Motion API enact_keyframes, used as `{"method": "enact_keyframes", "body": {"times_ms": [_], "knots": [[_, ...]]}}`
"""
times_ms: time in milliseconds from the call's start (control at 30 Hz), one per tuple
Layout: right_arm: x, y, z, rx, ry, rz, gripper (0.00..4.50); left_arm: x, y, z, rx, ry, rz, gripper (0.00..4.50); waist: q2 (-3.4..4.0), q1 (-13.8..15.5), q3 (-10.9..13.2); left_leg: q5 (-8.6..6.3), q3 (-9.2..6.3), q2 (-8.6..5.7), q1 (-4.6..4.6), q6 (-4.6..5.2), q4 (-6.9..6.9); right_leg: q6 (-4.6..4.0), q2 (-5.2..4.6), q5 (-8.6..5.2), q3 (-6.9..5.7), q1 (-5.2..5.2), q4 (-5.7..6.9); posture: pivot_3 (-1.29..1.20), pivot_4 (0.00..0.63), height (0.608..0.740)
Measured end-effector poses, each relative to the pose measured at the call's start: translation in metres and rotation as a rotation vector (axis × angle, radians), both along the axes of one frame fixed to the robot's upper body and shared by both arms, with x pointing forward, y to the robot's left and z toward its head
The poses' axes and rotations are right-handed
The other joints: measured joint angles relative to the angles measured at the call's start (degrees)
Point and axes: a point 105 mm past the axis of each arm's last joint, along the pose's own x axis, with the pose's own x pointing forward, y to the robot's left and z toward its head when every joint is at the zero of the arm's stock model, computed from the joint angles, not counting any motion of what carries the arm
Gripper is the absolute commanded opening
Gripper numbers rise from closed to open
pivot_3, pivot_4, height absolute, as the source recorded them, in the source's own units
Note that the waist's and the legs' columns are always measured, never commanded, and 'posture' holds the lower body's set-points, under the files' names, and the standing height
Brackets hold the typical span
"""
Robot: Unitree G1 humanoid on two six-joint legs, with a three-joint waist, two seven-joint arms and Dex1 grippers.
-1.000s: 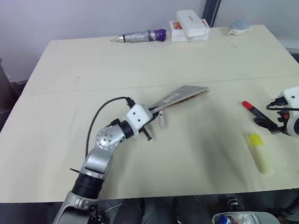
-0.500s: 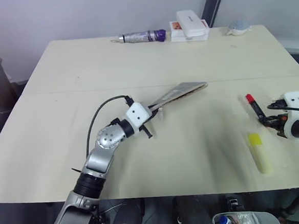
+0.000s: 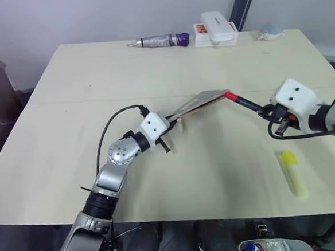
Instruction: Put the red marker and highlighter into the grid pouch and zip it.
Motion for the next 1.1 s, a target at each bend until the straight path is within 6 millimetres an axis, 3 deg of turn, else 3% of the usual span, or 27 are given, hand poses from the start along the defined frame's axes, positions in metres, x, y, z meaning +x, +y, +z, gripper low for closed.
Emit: {"method": "enact_keyframes", "body": {"times_ms": [333, 567, 800, 933, 1067, 1100], "knots": [[0.007, 0.006, -0.002, -0.08, -0.017, 0.045, 0.33, 0.0, -0.004, 0.003, -0.008, -0.003, -0.008, 0.0, 0.0, -0.2, 0.0, 0.0, 0.01, 0.01, 0.01, 0.0, -0.01, 0.0, 0.01, 0.0, 0.01, -0.02, 0.01, 0.0, 0.15, 0.74], [0.004, 0.015, -0.013, -0.314, 0.001, 0.193, 0.33, -0.004, -0.002, -0.004, 0.114, -0.042, -0.049, 0.0, 0.01, -0.2, 0.0, 0.0, 0.03, 0.01, 0.0, 0.0, -0.03, 0.0, 0.01, 0.0, 0.02, -0.05, 0.01, 0.0, 0.15, 0.74], [0.005, 0.062, -0.023, -0.465, -0.061, 0.45, 0.33, -0.02, -0.01, -0.017, 0.285, -0.079, -0.207, 0.0, 0.03, -0.4, 0.0, 0.0, 0.03, 0.02, 0.01, -0.01, -0.03, 0.0, 0.0, 0.0, 0.03, -0.07, 0.01, 0.0, 0.15, 0.74], [0.006, 0.087, -0.031, -0.405, -0.069, 0.514, 2.31, -0.025, -0.015, -0.013, 0.283, -0.082, -0.245, 0.0, 0.03, -0.1, 0.0, 0.01, 0.01, 0.0, -0.06, -0.01, 0.0, 0.0, -0.01, 0.0, 0.02, -0.08, 0.01, 0.0, 0.15, 0.74], [0.009, 0.079, -0.018, -0.354, -0.075, 0.446, 4.37, -0.02, -0.016, -0.009, 0.23, -0.054, -0.207, 0.0, 0.02, 0.1, 0.0, 0.0, -0.03, -0.01, -0.09, -0.01, 0.03, 0.0, -0.03, 0.0, 0.02, -0.08, 0.01, 0.0, 0.15, 0.74], [0.01, 0.073, -0.012, -0.325, -0.072, 0.407, 4.45, -0.018, -0.015, -0.008, 0.216, -0.05, -0.19, 0.0, 0.02, 0.0, 0.0, 0.0, -0.04, -0.01, -0.08, -0.01, 0.03, 0.0, -0.02, 0.0, 0.02, -0.08, 0.01, 0.0, 0.15, 0.74]]}}
